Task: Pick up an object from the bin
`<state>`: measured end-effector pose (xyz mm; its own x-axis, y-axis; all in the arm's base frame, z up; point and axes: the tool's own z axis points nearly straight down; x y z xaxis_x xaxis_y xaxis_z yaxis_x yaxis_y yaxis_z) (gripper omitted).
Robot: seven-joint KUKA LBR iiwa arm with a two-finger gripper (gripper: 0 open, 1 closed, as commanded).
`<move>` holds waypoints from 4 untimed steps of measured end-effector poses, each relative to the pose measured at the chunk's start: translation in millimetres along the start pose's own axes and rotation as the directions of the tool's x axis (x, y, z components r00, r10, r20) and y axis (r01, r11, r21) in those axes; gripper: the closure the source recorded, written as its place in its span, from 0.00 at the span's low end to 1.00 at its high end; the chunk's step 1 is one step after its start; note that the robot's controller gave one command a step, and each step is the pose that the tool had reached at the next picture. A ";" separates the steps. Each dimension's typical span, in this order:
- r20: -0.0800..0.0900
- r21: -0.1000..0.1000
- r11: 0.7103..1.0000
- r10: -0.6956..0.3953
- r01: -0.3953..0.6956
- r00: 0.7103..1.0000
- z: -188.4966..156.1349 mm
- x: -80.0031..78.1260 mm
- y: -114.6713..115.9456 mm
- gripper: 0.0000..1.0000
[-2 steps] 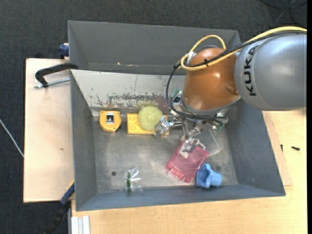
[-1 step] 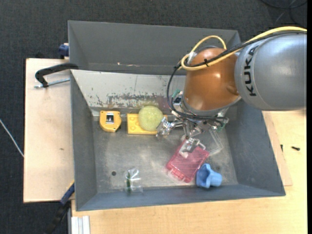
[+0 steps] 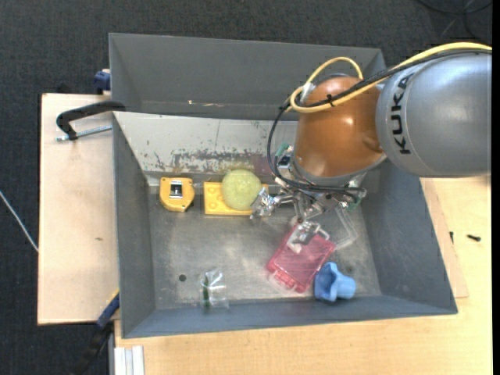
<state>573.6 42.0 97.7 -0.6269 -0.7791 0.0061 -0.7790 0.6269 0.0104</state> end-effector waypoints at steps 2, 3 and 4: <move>0.011 0.011 0.997 0.070 -0.070 0.997 -39.9 19.5 18.5 1.00; 0.009 0.009 1.000 0.025 -0.025 1.000 -90.2 14.3 4.4 1.00; 0.009 0.010 1.000 -0.015 0.015 1.000 -149.1 13.3 23.7 1.00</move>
Offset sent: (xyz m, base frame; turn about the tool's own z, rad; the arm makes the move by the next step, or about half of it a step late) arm -0.0091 0.0038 0.0487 0.0907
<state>548.5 46.2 247.1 -0.6155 -0.7881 -0.0031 -0.7881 0.6155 0.0002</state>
